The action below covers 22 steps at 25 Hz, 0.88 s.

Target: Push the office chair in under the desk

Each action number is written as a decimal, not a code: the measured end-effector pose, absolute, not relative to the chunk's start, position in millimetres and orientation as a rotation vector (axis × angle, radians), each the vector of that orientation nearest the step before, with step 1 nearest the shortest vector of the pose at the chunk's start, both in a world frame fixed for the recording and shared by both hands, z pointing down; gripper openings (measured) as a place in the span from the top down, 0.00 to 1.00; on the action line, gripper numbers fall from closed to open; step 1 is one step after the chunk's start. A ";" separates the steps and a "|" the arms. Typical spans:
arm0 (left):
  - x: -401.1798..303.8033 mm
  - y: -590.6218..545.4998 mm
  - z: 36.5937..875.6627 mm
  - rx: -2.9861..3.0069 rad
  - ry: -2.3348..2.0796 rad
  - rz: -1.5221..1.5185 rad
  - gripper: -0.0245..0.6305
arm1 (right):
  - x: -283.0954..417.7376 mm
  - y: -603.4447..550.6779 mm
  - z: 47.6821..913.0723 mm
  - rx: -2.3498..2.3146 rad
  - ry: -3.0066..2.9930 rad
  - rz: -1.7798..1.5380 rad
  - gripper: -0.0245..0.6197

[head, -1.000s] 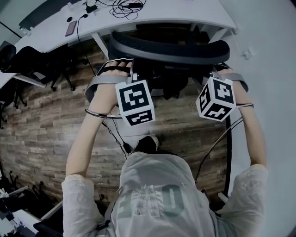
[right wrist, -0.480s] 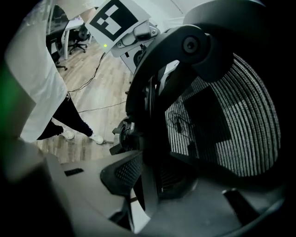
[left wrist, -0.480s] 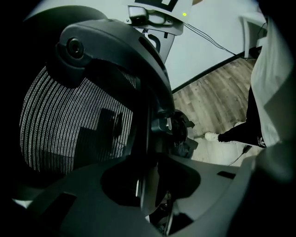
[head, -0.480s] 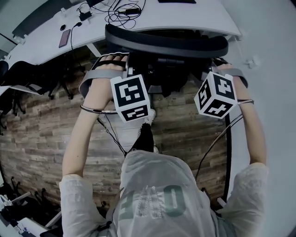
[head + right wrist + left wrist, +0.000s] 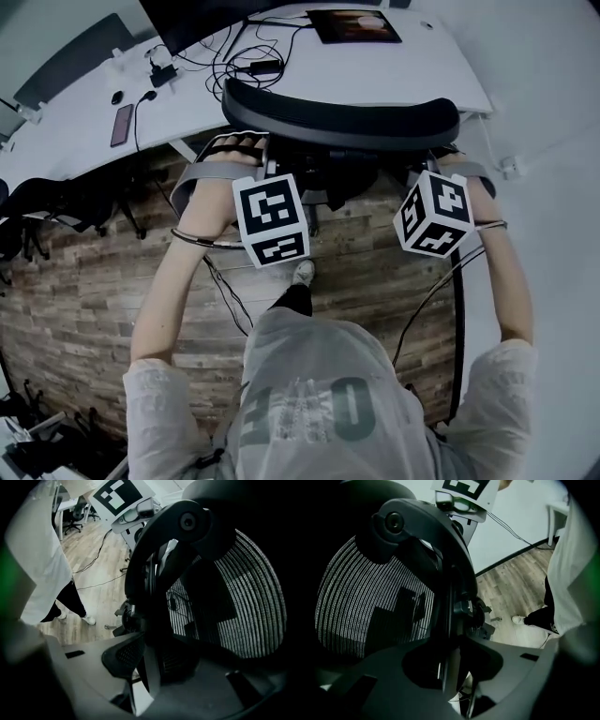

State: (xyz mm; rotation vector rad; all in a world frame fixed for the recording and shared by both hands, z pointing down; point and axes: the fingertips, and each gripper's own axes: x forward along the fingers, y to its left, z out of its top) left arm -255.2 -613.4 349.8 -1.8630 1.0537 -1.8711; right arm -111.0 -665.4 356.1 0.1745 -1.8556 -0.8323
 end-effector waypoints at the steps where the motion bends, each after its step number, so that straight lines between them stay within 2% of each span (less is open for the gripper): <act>1: -258.3 -624.1 349.0 -1.871 1.053 -1.872 0.78 | -114.5 -676.9 355.3 0.183 -1.864 -0.829 0.80; 11: -286.6 -718.1 348.1 -1.865 1.059 -1.924 0.78 | -146.1 -779.5 354.5 0.225 -1.877 -0.855 0.80; 16: -274.4 -745.5 346.5 -1.883 1.113 -1.887 0.78 | -139.7 -817.3 354.2 0.199 -1.840 -0.912 0.80; 22: -276.2 -747.8 349.6 -1.769 1.229 -1.932 0.78 | -141.0 -817.7 352.7 0.136 -1.999 -0.908 0.79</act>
